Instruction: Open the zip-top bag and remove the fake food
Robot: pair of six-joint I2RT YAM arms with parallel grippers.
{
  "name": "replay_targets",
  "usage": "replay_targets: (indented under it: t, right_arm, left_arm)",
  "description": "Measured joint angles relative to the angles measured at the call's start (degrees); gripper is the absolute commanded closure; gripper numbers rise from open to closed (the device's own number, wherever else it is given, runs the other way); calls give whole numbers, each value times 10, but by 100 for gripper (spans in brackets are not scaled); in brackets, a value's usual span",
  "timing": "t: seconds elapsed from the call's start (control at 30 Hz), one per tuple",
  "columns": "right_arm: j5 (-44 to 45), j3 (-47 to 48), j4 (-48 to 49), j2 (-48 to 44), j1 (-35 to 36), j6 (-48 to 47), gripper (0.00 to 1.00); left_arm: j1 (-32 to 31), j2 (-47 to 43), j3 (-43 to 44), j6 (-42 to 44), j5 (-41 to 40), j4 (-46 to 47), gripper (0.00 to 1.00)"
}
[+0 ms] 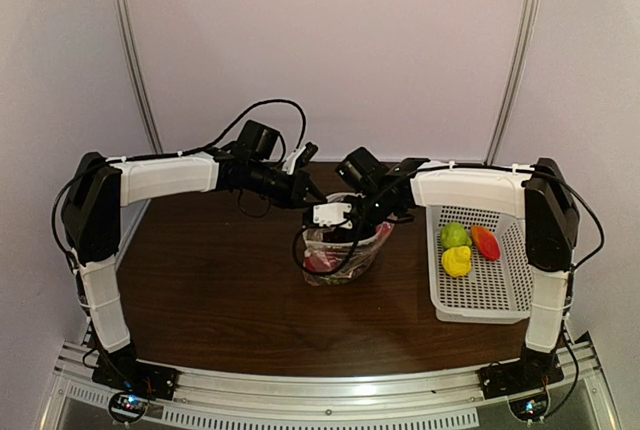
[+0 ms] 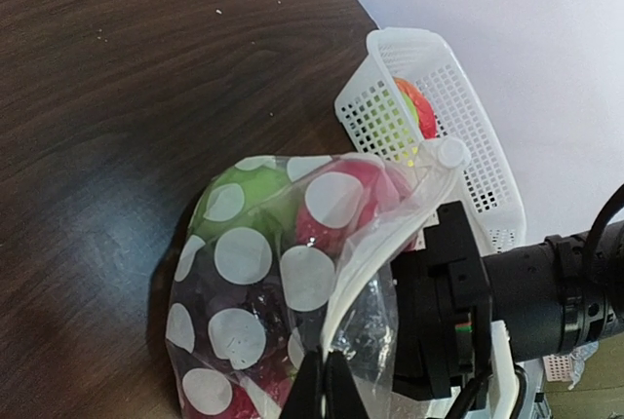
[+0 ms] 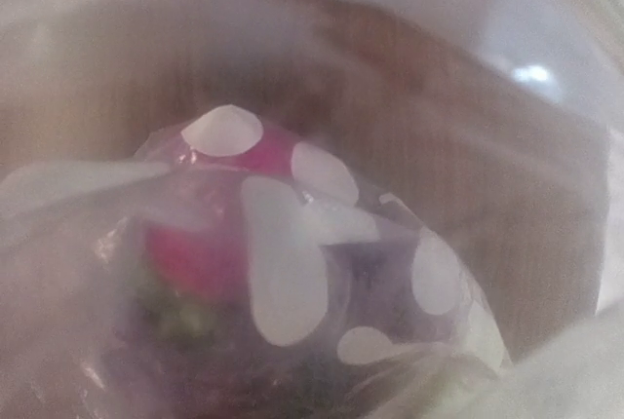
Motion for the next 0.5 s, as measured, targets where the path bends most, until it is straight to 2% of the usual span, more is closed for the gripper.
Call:
replay_targets:
  t: [0.13,0.5]
  right_arm:
    - [-3,0,-15,-14,0,0,100]
    - [-72,33,-84,-133,0,16,100]
  left_arm:
    - [1,0,0,0,0,0,100]
    - [2,0,0,0,0,0,100]
